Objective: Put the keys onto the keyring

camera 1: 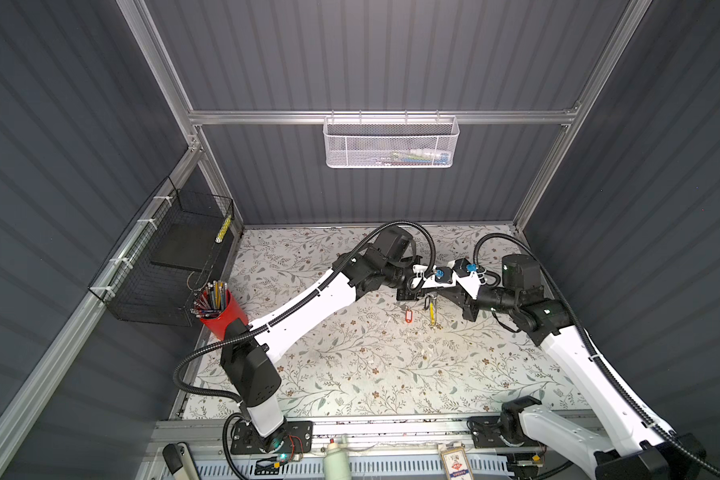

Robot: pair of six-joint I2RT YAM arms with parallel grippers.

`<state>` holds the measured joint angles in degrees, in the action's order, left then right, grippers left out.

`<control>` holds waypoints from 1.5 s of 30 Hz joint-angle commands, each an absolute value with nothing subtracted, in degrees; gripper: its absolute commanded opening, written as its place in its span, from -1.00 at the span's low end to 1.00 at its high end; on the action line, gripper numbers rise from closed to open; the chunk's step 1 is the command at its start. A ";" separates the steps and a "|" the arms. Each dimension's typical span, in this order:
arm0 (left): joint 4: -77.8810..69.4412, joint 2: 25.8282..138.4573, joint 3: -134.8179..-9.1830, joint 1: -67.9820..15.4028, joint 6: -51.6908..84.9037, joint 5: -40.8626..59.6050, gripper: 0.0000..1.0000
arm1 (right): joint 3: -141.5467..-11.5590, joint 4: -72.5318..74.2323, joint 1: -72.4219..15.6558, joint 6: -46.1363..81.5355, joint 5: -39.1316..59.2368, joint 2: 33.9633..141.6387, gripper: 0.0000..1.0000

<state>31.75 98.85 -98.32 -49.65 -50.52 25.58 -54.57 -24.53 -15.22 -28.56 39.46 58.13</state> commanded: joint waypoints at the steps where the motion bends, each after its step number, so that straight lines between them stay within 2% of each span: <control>1: 33.81 99.58 -99.85 -49.83 -50.54 24.61 -0.67 | -55.99 -24.20 -15.73 -29.09 39.68 57.48 -1.00; 10: 35.69 100.19 -100.28 -49.83 -50.46 24.09 -0.70 | -55.31 -21.14 -15.82 -28.76 38.15 56.03 -1.00; 14: 35.95 100.37 -100.56 -49.76 -50.28 24.07 -1.00 | -54.77 -20.33 -15.89 -28.87 38.24 55.55 -1.00; 20: 35.61 100.68 -100.81 -49.83 -49.70 25.33 -1.00 | -53.99 -18.65 -15.91 -28.67 38.45 54.69 -1.00; 23: 33.62 99.94 -99.97 -49.42 -47.97 27.44 -1.00 | -52.21 -17.02 -15.82 -28.41 36.65 53.45 -0.68; 26: 26.99 98.05 -96.44 -47.54 -42.75 33.55 -1.00 | -47.85 -12.08 -15.06 -27.01 34.96 50.94 -0.56; 30: 14.43 95.00 -89.91 -44.90 -34.22 41.78 -1.00 | -42.71 -3.43 -13.48 -22.54 35.71 47.38 -0.55; 34: 3.43 93.84 -85.31 -43.35 -26.73 47.53 -1.00 | -42.42 -0.78 -12.77 -20.24 38.50 47.10 -0.54; 40: -14.22 93.66 -78.87 -42.58 -15.73 51.47 -1.00 | -42.06 4.77 -12.66 -15.58 43.47 48.80 -0.56; 45: -26.72 93.89 -75.33 -42.40 -7.90 52.78 -1.00 | -41.68 6.74 -12.66 -13.99 43.79 49.31 -0.58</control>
<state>-13.93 95.72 -76.79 -42.65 -15.94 49.47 -42.39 3.38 -12.88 -16.45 42.02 49.30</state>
